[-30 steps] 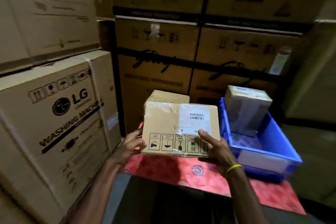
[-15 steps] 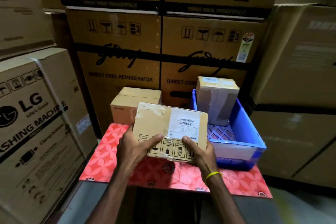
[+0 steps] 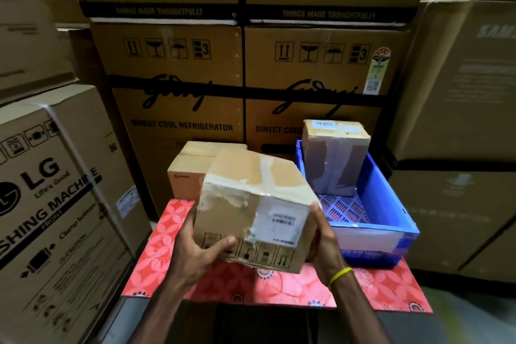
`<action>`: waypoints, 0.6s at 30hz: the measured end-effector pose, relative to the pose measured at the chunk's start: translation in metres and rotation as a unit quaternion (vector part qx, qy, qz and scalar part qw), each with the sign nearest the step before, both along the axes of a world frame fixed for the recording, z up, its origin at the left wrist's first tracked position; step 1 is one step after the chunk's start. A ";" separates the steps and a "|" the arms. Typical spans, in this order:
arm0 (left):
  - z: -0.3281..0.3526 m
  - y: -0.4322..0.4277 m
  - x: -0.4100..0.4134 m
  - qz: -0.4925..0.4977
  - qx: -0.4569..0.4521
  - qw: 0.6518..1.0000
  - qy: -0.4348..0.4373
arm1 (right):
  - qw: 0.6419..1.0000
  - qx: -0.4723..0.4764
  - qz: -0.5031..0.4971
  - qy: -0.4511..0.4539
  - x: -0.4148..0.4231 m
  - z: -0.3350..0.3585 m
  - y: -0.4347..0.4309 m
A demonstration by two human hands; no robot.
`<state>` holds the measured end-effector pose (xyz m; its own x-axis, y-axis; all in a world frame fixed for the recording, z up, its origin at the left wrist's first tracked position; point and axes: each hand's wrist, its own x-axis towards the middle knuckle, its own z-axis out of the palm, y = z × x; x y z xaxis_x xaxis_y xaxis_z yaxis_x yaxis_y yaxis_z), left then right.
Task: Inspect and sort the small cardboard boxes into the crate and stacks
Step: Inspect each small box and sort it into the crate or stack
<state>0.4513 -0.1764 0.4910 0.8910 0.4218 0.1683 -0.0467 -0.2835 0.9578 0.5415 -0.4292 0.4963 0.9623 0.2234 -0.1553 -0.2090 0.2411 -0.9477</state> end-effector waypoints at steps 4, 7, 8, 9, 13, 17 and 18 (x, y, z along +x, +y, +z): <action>0.004 0.014 -0.004 -0.060 0.037 0.996 -0.049 | 0.998 0.043 -0.006 0.047 0.011 0.008 0.009; 0.001 0.029 -0.004 -0.072 0.053 0.994 -0.060 | 0.999 0.027 -0.028 0.024 0.021 0.005 0.012; 0.000 0.039 -0.003 -0.067 0.033 0.995 -0.063 | 1.000 0.021 -0.018 -0.006 0.023 0.003 0.010; 0.000 0.049 -0.001 -0.062 0.007 0.996 -0.066 | 0.999 0.021 -0.001 -0.039 0.024 0.002 0.008; 0.024 0.065 0.007 -0.056 -0.094 0.994 -0.002 | 0.992 0.013 0.043 -0.115 0.026 -0.004 0.009; 0.042 0.056 0.019 0.026 -0.016 0.999 0.040 | 0.984 -0.047 0.037 -0.170 0.024 0.000 0.029; 0.044 0.053 0.022 0.069 0.018 0.996 0.049 | 0.982 -0.068 0.016 -0.176 0.022 0.005 0.038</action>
